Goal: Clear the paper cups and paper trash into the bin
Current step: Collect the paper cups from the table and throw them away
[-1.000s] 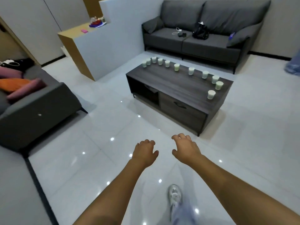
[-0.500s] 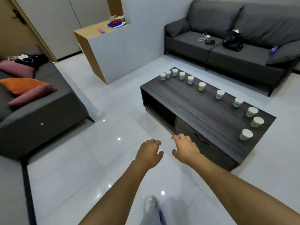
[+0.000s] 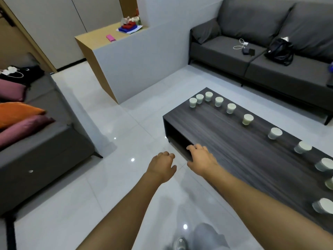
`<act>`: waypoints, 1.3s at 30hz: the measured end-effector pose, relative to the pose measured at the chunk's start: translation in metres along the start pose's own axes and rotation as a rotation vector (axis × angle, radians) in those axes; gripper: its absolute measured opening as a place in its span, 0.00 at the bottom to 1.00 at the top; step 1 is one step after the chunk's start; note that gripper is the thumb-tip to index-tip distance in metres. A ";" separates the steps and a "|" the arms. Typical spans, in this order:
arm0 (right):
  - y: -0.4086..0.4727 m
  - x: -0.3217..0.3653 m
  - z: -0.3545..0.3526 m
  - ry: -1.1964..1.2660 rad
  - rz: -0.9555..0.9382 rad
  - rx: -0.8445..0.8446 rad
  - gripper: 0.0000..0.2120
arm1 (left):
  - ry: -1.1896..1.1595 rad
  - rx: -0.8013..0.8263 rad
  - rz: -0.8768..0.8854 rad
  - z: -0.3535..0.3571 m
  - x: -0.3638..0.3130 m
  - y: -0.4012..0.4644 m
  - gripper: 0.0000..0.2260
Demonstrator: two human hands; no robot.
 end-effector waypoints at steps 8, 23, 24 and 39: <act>0.171 -0.027 -0.047 0.009 0.066 0.039 0.25 | 0.031 0.038 0.034 -0.055 0.025 0.172 0.19; 0.436 -0.061 -0.132 0.078 0.256 0.034 0.23 | -0.007 0.119 0.134 -0.156 0.076 0.454 0.19; 0.450 -0.059 -0.132 0.088 0.281 0.033 0.23 | 0.002 0.138 0.154 -0.160 0.083 0.470 0.19; 0.562 -0.048 -0.129 0.294 0.708 0.022 0.28 | 0.112 0.329 0.482 -0.208 0.139 0.650 0.20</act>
Point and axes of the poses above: each hand's wrist, its own y-axis towards the middle knuckle, its own z-axis out of the palm, x = y × z, the point moved 3 cm from there along y, towards the middle knuckle, and after that the axes turned 3 degrees about -y, right-handed, at the moved point
